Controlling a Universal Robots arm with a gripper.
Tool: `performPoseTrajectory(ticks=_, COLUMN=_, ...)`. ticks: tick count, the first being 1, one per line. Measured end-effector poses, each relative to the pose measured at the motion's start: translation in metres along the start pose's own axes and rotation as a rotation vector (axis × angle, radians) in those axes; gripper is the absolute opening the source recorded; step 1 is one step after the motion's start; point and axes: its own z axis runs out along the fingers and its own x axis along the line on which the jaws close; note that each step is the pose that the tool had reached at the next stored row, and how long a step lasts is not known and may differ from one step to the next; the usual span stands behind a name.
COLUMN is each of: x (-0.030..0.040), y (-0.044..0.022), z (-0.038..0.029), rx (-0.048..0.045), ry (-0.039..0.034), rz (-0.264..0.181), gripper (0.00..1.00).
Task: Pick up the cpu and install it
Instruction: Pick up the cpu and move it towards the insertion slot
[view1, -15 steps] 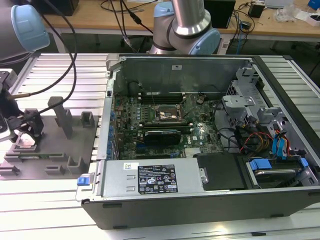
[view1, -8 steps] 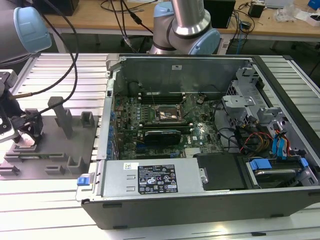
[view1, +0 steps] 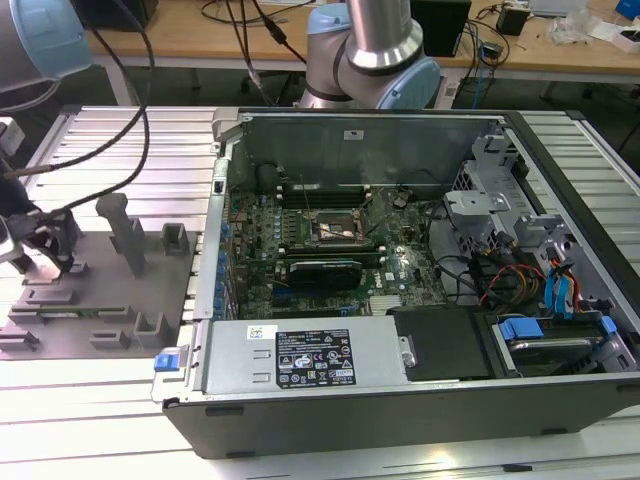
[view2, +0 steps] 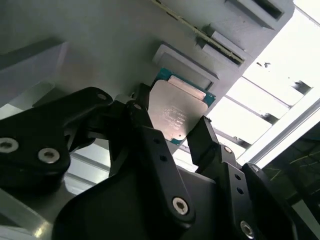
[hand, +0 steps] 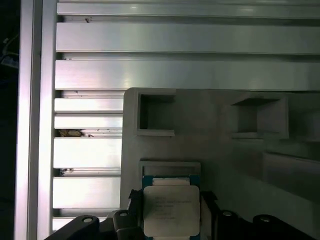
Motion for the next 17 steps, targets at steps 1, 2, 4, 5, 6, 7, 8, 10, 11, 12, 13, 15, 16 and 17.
performPoseTrajectory(ticks=1, x=-0.0001, y=0.0002, z=-0.0039, rx=0.0, ry=0.0, rz=0.0, gripper=0.55)
performPoseTrajectory(ticks=2, x=-0.0002, y=0.0004, z=-0.007, rx=0.0, ry=0.0, rz=0.0, gripper=0.55)
performPoseTrajectory(ticks=4, x=-0.0004, y=0.0008, z=-0.0133, rx=0.0, ry=0.0001, rz=0.0, gripper=0.55)
performPoseTrajectory(ticks=5, x=-0.0005, y=0.0011, z=-0.019, rx=0.0, ry=0.0001, rz=0.0, gripper=0.55)
performPoseTrajectory(ticks=6, x=-0.0006, y=0.0013, z=-0.022, rx=0.0, ry=0.0, rz=0.0, gripper=0.55)
performPoseTrajectory(ticks=7, x=-0.0007, y=0.0016, z=-0.0273, rx=0.0, ry=0.0, rz=0.0, gripper=0.55)
performPoseTrajectory(ticks=8, x=-0.0009, y=0.0019, z=-0.0341, rx=0.0, ry=0.0, rz=0.0, gripper=0.55)
performPoseTrajectory(ticks=10, x=-0.0012, y=0.0025, z=-0.0447, rx=0.0001, ry=0.0001, rz=0.0, gripper=0.55)
performPoseTrajectory(ticks=11, x=-0.0013, y=0.0027, z=-0.049, rx=0.0001, ry=0.0001, rz=0.0, gripper=0.55)
performPoseTrajectory(ticks=12, x=-0.0015, y=0.0031, z=-0.0546, rx=0.0, ry=0.0001, rz=0.0, gripper=0.55)
performPoseTrajectory(ticks=13, x=-0.0016, y=0.0034, z=-0.0591, rx=0.0, ry=0.0, rz=0.0, gripper=0.55)
performPoseTrajectory(ticks=15, x=-0.0018, y=0.0039, z=-0.068, rx=0.0, ry=0.0001, rz=0.0, gripper=0.55)
performPoseTrajectory(ticks=16, x=-0.0019, y=0.0041, z=-0.0715, rx=0.0, ry=0.0001, rz=0.0, gripper=0.55)
performPoseTrajectory(ticks=17, x=-0.002, y=0.0043, z=-0.0752, rx=0.0, ry=0.0001, rz=0.0, gripper=0.55)
